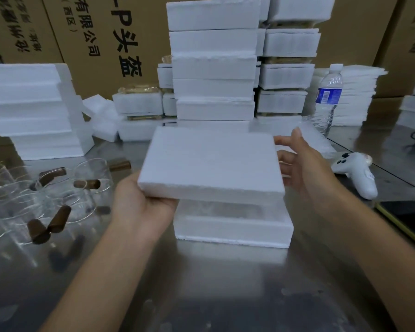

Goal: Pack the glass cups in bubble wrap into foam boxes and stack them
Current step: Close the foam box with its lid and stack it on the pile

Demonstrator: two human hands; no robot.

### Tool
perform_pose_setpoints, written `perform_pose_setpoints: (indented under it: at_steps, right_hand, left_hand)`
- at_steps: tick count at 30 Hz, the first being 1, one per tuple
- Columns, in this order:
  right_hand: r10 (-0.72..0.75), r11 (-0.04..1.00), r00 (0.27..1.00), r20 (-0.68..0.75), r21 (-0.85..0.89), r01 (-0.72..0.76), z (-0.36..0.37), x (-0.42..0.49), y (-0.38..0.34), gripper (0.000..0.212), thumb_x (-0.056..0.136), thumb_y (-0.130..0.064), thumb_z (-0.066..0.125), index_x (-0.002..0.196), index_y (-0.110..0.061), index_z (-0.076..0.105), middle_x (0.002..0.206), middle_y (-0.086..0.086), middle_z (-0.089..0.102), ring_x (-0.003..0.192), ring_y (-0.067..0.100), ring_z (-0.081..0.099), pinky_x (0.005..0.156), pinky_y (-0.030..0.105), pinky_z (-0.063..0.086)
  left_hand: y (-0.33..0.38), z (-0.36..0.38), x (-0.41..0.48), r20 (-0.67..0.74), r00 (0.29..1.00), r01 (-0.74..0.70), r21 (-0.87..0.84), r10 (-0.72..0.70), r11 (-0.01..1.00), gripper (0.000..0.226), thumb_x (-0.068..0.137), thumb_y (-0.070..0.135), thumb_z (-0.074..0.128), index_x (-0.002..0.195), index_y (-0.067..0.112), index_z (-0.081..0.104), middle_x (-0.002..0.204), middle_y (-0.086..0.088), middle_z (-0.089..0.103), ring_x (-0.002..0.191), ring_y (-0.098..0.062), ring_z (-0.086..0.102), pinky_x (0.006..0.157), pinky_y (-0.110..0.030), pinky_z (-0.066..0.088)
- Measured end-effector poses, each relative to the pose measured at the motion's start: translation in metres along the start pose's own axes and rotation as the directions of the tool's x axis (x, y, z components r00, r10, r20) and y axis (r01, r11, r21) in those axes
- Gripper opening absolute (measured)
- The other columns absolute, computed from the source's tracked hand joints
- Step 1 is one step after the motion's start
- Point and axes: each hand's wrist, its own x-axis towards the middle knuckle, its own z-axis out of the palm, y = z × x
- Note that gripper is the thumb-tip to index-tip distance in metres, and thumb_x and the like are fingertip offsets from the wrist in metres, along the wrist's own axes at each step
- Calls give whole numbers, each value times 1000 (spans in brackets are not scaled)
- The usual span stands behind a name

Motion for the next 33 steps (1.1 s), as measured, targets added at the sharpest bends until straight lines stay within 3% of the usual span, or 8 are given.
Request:
perform_pose_setpoints:
  at_steps: [6,12,15,18,21,25,28,33]
  right_hand:
    - [5,998,995,99,-70,2,-9,-2,6,16,73,-45,60,65,-32,67,63,-9,57,55,9,52,51,19,42]
    - [119,989,986,119,-103,-107,-22,2,14,25,69,-36,62,90,-21,61,89,3,66,88,24,60,84,41,40]
    - [154,981,980,126,-138,-137,-26,3,13,36,71,-37,66,100,-16,60,93,3,69,90,23,64,86,41,44]
    - [166,973,980,108,-179,-145,-26,2,14,14,83,-35,65,77,-23,60,74,-7,68,73,13,63,73,32,46]
    - [183,961,979,90,-225,-159,-22,1,15,28,81,-40,63,60,-26,53,58,-9,54,57,10,47,57,26,36]
    - [189,949,979,77,-271,-162,-24,-1,13,25,76,-47,66,64,-27,57,70,-4,58,70,15,51,68,31,39]
    - [201,948,977,69,-264,-176,-26,-2,13,23,71,-50,70,72,-29,63,80,-3,63,79,17,56,77,34,41]
    - [268,946,962,58,-202,-252,-25,-3,15,18,63,-48,70,54,-33,66,54,-13,56,54,7,51,63,30,35]
  left_hand:
    - [-10,1,-4,-43,976,-181,394,214,901,30,97,15,42,119,9,62,117,-12,65,103,-27,58,96,-41,43]
    - [-19,-2,-6,84,944,-305,593,319,745,18,87,38,58,73,28,62,76,8,62,81,-15,56,74,-33,41]
    - [-20,-8,-4,124,946,-310,621,301,720,12,82,33,63,71,31,65,74,14,66,75,-6,60,73,-29,44]
    - [-21,-13,3,57,960,-246,637,273,731,10,87,25,62,77,26,63,69,15,68,73,-6,62,72,-29,46]
    - [-21,-16,7,-30,983,-126,599,180,791,5,87,26,63,87,21,65,80,5,72,82,-17,64,74,-31,50]
    - [-21,-16,8,-39,998,-25,569,58,822,30,90,29,58,115,14,64,111,-7,70,104,-26,65,95,-41,49]
    - [-22,-14,6,-3,1000,17,558,-18,829,33,92,34,54,118,16,64,109,-4,72,98,-21,68,84,-34,53]
    - [-20,-17,10,14,999,19,627,-36,778,32,92,34,51,114,14,64,104,-4,73,95,-24,66,85,-36,50]
